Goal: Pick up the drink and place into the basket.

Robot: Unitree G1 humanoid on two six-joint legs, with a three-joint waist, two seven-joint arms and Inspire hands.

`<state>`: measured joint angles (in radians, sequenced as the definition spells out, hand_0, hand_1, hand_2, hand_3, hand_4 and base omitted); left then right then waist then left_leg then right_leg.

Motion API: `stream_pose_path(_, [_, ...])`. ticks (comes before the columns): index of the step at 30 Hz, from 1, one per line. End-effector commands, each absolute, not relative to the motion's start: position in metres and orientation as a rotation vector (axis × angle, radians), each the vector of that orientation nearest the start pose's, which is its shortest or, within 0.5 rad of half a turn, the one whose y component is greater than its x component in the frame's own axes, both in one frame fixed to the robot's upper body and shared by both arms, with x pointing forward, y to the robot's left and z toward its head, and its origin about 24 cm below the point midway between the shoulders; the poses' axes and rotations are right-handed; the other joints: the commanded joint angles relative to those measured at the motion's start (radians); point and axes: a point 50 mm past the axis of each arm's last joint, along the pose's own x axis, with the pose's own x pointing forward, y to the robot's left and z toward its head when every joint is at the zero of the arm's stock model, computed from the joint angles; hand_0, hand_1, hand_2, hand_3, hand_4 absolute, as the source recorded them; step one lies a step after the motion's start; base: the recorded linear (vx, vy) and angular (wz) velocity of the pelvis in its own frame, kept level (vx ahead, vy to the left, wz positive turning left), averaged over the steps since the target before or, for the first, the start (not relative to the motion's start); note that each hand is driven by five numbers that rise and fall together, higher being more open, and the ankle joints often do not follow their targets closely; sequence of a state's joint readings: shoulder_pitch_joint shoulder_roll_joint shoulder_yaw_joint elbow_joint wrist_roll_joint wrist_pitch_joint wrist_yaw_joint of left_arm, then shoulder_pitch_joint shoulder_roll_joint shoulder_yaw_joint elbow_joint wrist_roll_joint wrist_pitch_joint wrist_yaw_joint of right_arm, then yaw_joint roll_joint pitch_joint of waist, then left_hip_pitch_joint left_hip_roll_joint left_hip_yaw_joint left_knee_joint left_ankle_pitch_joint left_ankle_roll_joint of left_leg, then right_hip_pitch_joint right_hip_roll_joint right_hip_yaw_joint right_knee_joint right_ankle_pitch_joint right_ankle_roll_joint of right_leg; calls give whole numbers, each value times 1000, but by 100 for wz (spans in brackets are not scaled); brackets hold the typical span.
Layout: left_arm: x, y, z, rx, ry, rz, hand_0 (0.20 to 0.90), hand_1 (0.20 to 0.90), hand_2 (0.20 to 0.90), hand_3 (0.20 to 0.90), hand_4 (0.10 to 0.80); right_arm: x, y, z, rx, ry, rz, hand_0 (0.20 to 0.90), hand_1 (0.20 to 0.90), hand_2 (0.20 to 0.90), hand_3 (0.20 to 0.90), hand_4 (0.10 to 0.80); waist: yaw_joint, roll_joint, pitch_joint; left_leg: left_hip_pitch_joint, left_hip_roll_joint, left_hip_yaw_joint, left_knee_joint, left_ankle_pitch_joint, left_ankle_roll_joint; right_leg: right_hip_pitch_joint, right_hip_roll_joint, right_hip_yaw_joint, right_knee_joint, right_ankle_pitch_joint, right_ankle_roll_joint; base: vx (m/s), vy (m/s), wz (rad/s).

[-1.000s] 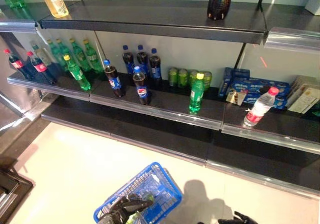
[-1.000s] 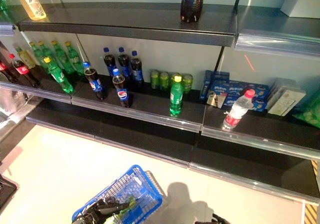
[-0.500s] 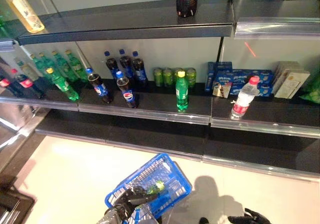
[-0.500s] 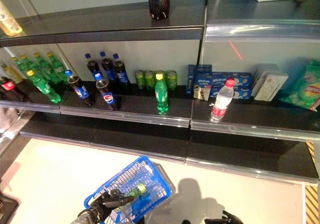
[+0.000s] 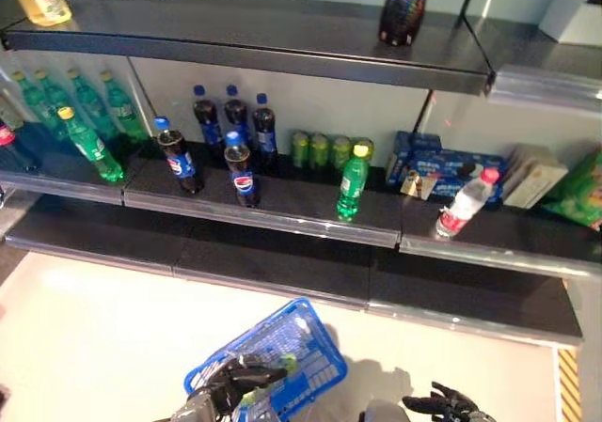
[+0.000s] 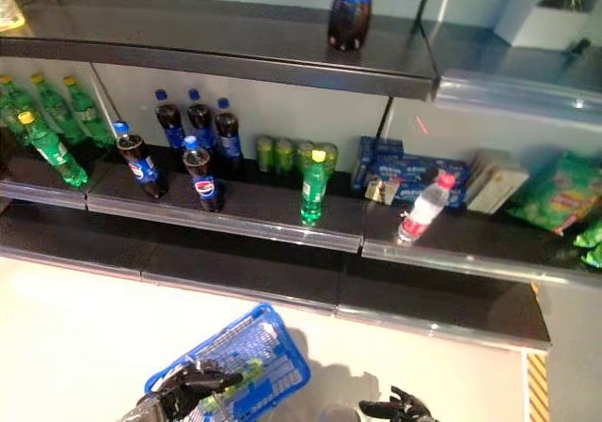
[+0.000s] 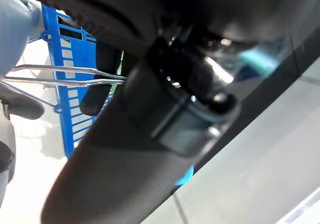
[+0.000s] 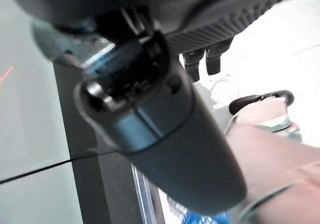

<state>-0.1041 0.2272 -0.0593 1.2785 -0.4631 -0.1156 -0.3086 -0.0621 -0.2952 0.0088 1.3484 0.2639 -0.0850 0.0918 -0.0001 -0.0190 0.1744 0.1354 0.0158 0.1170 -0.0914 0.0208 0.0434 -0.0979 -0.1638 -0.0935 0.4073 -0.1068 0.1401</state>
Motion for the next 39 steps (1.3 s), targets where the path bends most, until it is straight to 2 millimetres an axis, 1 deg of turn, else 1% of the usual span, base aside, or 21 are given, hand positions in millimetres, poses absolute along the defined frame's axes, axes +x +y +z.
stream_pose_path(1, [137,265,-134,-129,935,71,300,300,300,200,100,97,-279,-147,-15,1127,-316,900,900,900,900,800,9,6,-18,-50,-57,-76,33,-55,-23,4,49,39,-208,128,-2,161,-118,18])
stream_pose_path(2, [136,264,-135,-121,942,62,300,300,300,200,100,96,-279,-148,-11,1126,-319,900,900,900,900,800,-3,-7,-18,-39,-76,-86,29,-67,-22,-10,57,60,-316,181,12,188,-105,22])
stream_pose_path(5, [134,264,-135,-116,946,48,300,300,300,200,100,98,-278,-147,-6,1131,-312,900,900,900,900,800,-31,0,-15,-4,-90,-114,16,-89,-11,-83,96,91,-350,232,20,231,-125,36])
stream_pose_path(8, [135,259,-136,-118,931,33,300,300,300,200,100,99,-279,-148,-8,1151,-295,900,900,900,900,800,-35,9,-33,6,-99,-126,22,-102,-3,-40,121,112,-356,216,-9,217,-177,45])
stream_pose_path(12, [136,256,-136,-123,925,30,300,300,300,200,100,98,-278,-148,-9,1155,-295,900,900,900,900,800,-36,13,-37,3,-98,-121,31,-104,-4,-21,123,112,-366,209,-18,75,-85,24])
stream_pose_path(13, [140,240,-137,-133,900,-54,300,300,300,200,100,99,-281,-146,-1,1126,-322,900,900,900,900,800,-47,22,-38,-47,-82,-70,185,-131,-36,30,97,79,-372,180,-47,101,-131,34])
stream_pose_path(15, [145,228,-137,-137,879,-101,300,300,300,200,100,103,-289,-142,-2,1092,-366,900,900,900,900,800,-49,22,-12,-158,-61,-34,375,-87,-72,64,71,52,-374,164,-70,26,-31,93])
stream_pose_path(17, [149,222,-136,-141,863,-127,300,300,300,200,100,107,-299,-137,-6,1069,-386,900,900,900,900,800,-53,38,4,-180,21,-4,352,-28,-113,79,62,36,-373,147,-78,45,189,81])
stream_pose_path(19, [148,222,-137,-153,861,-114,300,300,300,200,100,108,-301,-135,-10,1064,-378,900,900,900,900,800,-53,49,2,-154,58,-10,253,-14,-120,83,55,36,-369,136,-67,97,198,37])
stream_pose_path(20, [148,222,-137,-153,861,-114,300,300,300,200,100,108,-301,-135,-10,1064,-378,900,900,900,900,800,-53,49,2,-154,58,-10,253,-14,-120,83,55,36,-369,136,-67,120,230,27])
stream_pose_path(21, [145,224,-137,-153,865,-98,300,300,300,200,100,109,-301,-135,-25,1065,-361,900,900,900,900,800,-47,59,-2,-129,95,-39,160,21,-132,86,46,44,-360,118,-58,87,159,10])
stream_pose_path(22, [145,224,-137,-153,865,-97,300,300,300,200,100,109,-301,-135,-26,1065,-360,900,900,900,900,800,-46,60,-2,-126,98,-44,152,26,-134,86,46,45,-358,116,-58,176,370,14])
stream_pose_path(23, [142,229,-137,-156,869,-75,300,300,300,200,100,112,-304,-133,-39,1060,-362,900,900,900,900,800,-37,70,-3,-129,121,-127,136,38,-151,71,43,82,-326,86,-60,136,322,1])
stream_pose_path(27, [143,236,-136,-189,857,-42,300,300,300,200,100,105,-305,-134,-58,1076,-365,900,900,900,900,800,-53,72,-5,-90,114,-136,119,-23,-167,41,14,97,-265,68,-35,137,357,-37])
stream_pose_path(30, [155,238,-130,-206,812,-36,300,300,300,200,100,115,-307,-130,-80,1042,-332,900,900,900,900,800,-27,36,22,-153,66,-238,276,-88,-165,5,5,149,-254,86,-23,-62,210,-25])
stream_pose_path(32, [162,237,-127,-194,809,-65,300,300,300,200,100,124,-307,-127,-45,1003,-384,900,900,900,900,800,-31,21,34,-174,86,-215,312,-113,-166,-25,-5,153,-230,94,-14,-96,268,-57])
stream_pose_path(34, [163,239,-127,-162,833,-74,300,300,300,200,100,127,-304,-128,-40,990,-399,900,900,900,900,800,-51,4,37,-154,73,-164,280,-139,-134,-28,-27,166,-251,123,12,11,359,-30])
stream_pose_path(36, [167,244,-125,-175,821,-43,300,300,300,200,100,123,-301,-130,-14,983,-406,900,900,900,900,800,-52,-25,35,-148,38,-142,261,-153,-120,-32,-61,175,-331,207,57,-16,246,-48])
stream_pose_path(37, [171,248,-122,-184,800,-13,300,300,300,200,100,122,-298,-131,-18,989,-371,900,900,900,900,800,-44,-42,36,-131,26,-131,243,-162,-117,-64,-96,123,-412,269,86,-75,173,-82])
stream_pose_path(38, [174,253,-120,-186,787,10,300,300,300,200,100,121,-295,-133,-19,1001,-354,900,900,900,900,800,-23,-41,38,-115,33,-112,221,-163,-113,-74,-113,64,-435,284,97,-129,103,-102])
stream_pose_path(39, [173,255,-119,-188,785,24,300,300,300,200,100,121,-294,-134,-6,1006,-361,900,900,900,900,800,-12,-41,35,-115,36,-98,211,-161,-104,-72,-119,49,-423,280,95,-188,61,-118])
